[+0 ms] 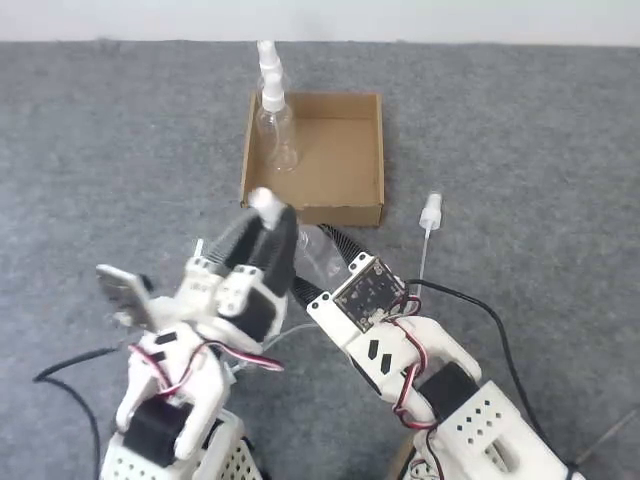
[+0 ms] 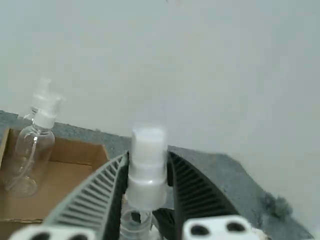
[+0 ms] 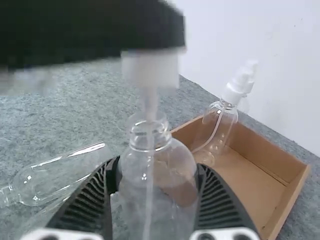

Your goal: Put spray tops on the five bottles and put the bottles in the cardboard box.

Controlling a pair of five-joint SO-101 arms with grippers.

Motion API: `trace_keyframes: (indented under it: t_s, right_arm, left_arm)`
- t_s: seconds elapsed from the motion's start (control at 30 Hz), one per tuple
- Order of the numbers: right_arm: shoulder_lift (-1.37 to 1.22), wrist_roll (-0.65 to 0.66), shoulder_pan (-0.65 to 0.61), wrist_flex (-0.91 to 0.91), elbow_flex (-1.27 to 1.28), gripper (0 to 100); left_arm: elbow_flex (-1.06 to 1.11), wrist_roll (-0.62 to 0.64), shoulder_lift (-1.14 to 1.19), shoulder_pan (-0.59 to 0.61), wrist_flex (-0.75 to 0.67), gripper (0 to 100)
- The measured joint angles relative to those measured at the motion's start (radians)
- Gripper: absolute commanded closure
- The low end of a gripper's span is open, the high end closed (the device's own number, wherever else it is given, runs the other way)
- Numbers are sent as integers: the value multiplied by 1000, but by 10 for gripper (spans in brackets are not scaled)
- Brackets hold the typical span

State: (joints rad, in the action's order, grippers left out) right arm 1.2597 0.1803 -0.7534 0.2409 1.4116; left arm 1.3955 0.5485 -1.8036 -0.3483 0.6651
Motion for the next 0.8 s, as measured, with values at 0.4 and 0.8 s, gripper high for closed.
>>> trace_keyframes:
  t_s: [0.4,0.8]
  right_arm:
    - [233,26,6,137,35,991]
    - [275,49,6,149,57,991]
  left_arm:
    - [20,-21,0,-35,0,987]
    - [-58,-97,0,-95,180,829]
